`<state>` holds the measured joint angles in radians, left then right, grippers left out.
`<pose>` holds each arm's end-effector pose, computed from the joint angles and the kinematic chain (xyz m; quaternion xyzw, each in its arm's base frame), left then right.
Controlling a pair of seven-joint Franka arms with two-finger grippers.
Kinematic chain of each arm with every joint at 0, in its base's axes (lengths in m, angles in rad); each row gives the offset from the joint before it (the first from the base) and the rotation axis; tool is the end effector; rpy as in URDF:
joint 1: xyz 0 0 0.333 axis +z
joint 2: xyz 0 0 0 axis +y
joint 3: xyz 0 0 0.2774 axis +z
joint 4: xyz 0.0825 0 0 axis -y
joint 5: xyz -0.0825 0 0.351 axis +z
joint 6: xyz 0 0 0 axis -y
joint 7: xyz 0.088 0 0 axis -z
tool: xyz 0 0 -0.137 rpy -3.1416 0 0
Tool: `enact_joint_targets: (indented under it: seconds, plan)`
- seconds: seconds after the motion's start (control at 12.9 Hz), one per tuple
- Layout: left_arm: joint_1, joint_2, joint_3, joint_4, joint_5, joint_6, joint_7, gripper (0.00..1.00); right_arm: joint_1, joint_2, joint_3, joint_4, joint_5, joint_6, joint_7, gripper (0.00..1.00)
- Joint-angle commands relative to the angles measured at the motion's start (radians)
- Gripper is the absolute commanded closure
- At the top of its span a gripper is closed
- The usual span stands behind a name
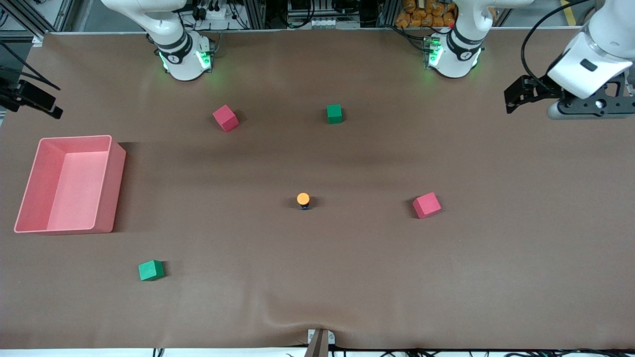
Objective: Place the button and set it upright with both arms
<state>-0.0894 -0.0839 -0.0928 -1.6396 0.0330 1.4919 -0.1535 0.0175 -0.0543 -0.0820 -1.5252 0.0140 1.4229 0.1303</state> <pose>0.4803 -0.0853 0.5617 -0.9992 0.0133 0.0282 0.0254 0.4888 -0.0306 0.5904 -0.9950 0.0962 0.0244 0.0084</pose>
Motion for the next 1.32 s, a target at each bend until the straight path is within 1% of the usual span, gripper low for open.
enact_joint_targets:
  seconds: [0.0,0.08,0.31,0.47,0.7,1.24]
  plan:
    - [0.028,-0.026,-0.007,-0.028,-0.007,0.018,0.02,0.0,-0.022,0.005,0.013,0.016,0.015,-0.007,-0.012,0.0]
    - [0.063,-0.028,-0.007,-0.028,-0.014,0.014,0.025,0.0,-0.022,0.005,0.013,0.016,0.015,-0.007,-0.012,0.0]
    - [0.076,-0.03,-0.007,-0.02,-0.015,0.011,0.043,0.0,-0.022,0.005,0.013,0.016,0.015,-0.007,-0.012,0.0]
    - [0.111,-0.028,-0.002,-0.013,-0.015,0.01,0.103,0.0,-0.022,0.005,0.013,0.016,0.015,-0.007,-0.012,0.0]
    - [0.109,-0.01,-0.007,0.049,-0.012,-0.007,0.098,0.0,-0.022,0.005,0.013,0.016,0.015,-0.006,-0.012,0.0]
    - [0.111,-0.01,-0.007,0.066,-0.016,-0.036,0.098,0.0,-0.022,0.005,0.013,0.016,0.015,-0.007,-0.012,0.0]
